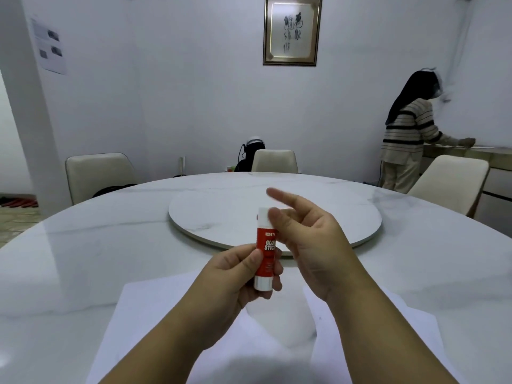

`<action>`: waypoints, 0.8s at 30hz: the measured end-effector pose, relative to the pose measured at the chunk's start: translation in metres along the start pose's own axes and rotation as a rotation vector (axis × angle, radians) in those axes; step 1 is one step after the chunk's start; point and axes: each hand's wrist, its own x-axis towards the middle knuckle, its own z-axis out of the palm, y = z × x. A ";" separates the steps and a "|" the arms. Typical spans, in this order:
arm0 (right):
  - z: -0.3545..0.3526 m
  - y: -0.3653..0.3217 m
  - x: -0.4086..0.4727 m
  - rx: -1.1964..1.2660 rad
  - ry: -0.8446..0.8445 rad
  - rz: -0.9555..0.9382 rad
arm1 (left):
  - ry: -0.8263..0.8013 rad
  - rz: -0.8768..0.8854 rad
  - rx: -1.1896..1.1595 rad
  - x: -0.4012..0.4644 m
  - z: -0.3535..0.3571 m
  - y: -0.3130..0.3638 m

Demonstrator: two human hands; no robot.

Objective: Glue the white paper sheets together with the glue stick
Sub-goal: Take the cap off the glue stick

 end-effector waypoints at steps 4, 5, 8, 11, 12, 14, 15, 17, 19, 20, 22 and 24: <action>0.003 0.000 -0.003 -0.058 -0.056 0.034 | 0.007 0.017 -0.062 0.001 -0.001 0.002; 0.005 0.001 -0.004 -0.079 -0.037 0.029 | 0.013 0.017 -0.062 0.002 -0.001 0.002; 0.007 0.005 -0.002 -0.071 0.046 0.015 | 0.041 -0.007 -0.018 0.002 -0.003 0.000; 0.005 0.004 -0.001 -0.004 0.031 0.034 | 0.035 -0.012 -0.052 0.002 -0.003 0.001; 0.005 0.003 -0.002 -0.021 0.015 0.025 | 0.028 -0.011 -0.064 0.002 -0.003 0.001; 0.008 0.001 -0.004 -0.063 -0.019 0.012 | 0.009 -0.006 -0.086 0.002 -0.003 0.002; 0.010 0.001 -0.005 -0.067 -0.015 0.005 | -0.001 -0.006 -0.086 0.002 -0.003 0.002; 0.011 0.001 -0.005 -0.064 0.040 -0.005 | -0.022 -0.014 -0.067 0.001 -0.002 0.001; 0.008 0.001 -0.005 -0.034 0.053 0.012 | -0.034 -0.030 -0.060 0.001 0.000 0.001; 0.008 0.000 -0.005 -0.014 0.043 0.026 | -0.037 -0.036 -0.067 0.001 0.000 0.000; 0.008 -0.003 -0.004 0.002 0.053 0.033 | -0.047 -0.048 -0.075 0.002 0.000 0.000; 0.005 -0.007 0.002 0.096 0.133 -0.013 | -0.083 -0.065 -0.038 0.001 -0.001 -0.002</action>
